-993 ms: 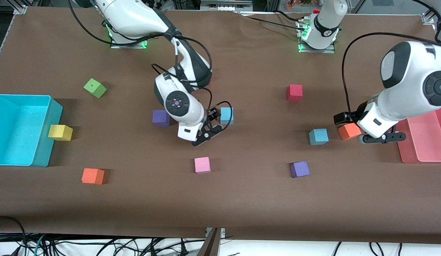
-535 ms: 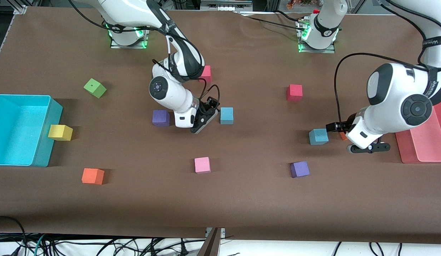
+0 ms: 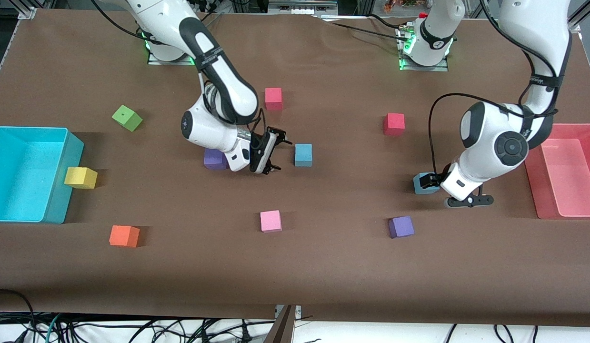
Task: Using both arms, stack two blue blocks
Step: 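Carry the second cyan cube with the left gripper above the placed cube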
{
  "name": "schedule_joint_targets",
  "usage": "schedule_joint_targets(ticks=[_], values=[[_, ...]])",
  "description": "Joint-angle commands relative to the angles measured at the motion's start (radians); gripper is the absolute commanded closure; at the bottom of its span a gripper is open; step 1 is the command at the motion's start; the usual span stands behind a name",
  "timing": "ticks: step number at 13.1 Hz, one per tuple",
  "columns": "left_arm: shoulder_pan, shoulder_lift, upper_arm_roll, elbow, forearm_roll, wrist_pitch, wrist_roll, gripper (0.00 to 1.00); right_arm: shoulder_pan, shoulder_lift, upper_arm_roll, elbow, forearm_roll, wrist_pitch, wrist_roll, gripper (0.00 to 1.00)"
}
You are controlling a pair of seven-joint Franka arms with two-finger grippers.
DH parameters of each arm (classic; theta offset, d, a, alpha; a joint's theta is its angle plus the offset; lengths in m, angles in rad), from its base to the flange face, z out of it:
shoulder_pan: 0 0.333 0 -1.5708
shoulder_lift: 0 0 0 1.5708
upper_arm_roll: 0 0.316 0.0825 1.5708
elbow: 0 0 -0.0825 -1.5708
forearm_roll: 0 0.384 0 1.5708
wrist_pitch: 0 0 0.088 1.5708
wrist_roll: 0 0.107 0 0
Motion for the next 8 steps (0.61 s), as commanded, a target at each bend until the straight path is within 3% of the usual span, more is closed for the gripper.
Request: schedule_joint_targets(ticks=[1, 4, 8], values=[[-0.013, 0.018, 0.005, -0.021, 0.027, 0.055, -0.001, 0.0, -0.013, -0.008, 0.011, -0.025, 0.089, -0.031, -0.207, 0.01], [-0.014, 0.032, 0.006, -0.105, 0.027, 0.191, 0.0, 0.0, -0.015, 0.021, 0.011, -0.026, 0.1, -0.033, -0.286, 0.01], [-0.014, 0.047, 0.008, -0.133, 0.027, 0.233, 0.001, 0.0, -0.019, 0.05, 0.011, -0.026, 0.264, -0.08, -0.465, 0.01]])
